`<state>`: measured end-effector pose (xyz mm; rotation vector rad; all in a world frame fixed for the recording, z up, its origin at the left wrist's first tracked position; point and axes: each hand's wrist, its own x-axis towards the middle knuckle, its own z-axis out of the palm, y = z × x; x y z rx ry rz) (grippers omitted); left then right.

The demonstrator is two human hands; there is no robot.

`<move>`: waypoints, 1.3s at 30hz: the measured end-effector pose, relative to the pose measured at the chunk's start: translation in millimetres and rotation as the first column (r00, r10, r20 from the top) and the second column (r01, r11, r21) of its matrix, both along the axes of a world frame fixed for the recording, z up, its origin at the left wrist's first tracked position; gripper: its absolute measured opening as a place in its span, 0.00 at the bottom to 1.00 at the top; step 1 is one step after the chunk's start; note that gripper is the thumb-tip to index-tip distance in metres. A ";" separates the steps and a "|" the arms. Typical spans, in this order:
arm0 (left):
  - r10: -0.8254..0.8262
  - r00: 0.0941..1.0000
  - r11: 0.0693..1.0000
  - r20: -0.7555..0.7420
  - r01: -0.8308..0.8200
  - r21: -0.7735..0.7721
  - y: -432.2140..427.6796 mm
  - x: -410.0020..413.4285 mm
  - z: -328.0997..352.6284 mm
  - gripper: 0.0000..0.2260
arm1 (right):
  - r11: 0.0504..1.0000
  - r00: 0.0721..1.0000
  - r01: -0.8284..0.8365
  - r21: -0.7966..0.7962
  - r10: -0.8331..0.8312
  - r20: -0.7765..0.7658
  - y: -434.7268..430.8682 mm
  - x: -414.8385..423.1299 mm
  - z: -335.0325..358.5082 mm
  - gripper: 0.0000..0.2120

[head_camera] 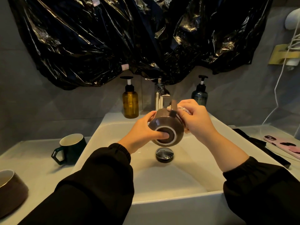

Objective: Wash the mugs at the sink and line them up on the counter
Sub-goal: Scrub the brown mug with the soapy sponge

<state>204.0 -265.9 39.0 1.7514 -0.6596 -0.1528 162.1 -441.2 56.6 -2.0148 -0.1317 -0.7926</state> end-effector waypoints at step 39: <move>-0.389 0.722 0.816 -0.572 -0.018 -0.578 6.1 -4.6 -4.3 0.38 | 0.674 0.825 -0.358 0.646 0.553 -0.119 0.9 -13.8 13.8 0.08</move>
